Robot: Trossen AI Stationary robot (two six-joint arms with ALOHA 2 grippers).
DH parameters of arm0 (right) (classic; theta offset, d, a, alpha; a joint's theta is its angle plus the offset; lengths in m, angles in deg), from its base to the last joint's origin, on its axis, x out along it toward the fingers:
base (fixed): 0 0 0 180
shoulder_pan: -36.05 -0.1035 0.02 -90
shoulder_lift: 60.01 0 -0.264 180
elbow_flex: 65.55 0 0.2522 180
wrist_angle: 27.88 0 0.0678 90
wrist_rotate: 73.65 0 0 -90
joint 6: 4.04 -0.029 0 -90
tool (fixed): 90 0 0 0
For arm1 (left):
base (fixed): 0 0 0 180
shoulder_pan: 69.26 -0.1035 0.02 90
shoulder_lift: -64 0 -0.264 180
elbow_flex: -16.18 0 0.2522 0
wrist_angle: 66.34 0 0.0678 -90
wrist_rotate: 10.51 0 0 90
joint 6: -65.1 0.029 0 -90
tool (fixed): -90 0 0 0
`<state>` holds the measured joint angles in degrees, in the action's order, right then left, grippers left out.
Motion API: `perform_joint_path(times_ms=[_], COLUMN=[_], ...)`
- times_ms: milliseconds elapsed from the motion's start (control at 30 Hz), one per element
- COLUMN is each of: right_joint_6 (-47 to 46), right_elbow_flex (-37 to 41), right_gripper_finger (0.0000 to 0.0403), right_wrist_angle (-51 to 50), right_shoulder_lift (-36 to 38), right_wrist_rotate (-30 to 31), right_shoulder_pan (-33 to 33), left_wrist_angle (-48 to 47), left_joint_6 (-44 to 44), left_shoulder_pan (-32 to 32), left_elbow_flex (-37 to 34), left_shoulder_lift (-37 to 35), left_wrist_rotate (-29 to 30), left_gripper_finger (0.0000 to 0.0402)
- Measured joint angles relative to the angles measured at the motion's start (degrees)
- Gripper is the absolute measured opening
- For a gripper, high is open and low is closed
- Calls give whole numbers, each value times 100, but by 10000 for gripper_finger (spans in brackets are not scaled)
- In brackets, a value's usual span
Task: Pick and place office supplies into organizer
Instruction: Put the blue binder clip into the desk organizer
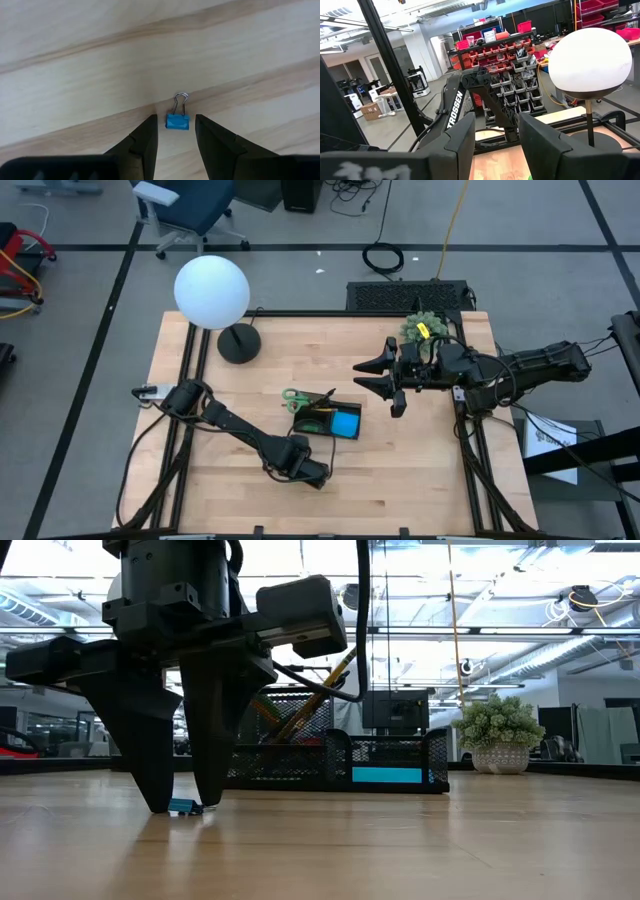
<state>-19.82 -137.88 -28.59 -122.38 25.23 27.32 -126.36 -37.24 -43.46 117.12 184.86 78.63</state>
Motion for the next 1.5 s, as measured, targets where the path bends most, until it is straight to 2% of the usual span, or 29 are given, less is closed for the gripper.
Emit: perform_joint_path(times_ms=[267, 533, 1500], right_joint_6=[0, -1, 0], right_elbow_flex=[0, 0, 0], right_gripper_finger=[139, 139, 139], right_wrist_angle=[-1, -1, 0], right_shoulder_lift=[0, 0, 0], right_wrist_rotate=[-1, 0, -2], right_shoulder_pan=[0, 0, 0], left_wrist_angle=[-33, -31, 74], left_joint_6=[328, 370, 327], left_shoulder_pan=[0, -7, -26], left_elbow_flex=[0, 19, 4], left_shoulder_lift=[0, 102, 155], left_wrist_rotate=[-62, -232, -232], left_gripper_finger=[129, 129, 129])
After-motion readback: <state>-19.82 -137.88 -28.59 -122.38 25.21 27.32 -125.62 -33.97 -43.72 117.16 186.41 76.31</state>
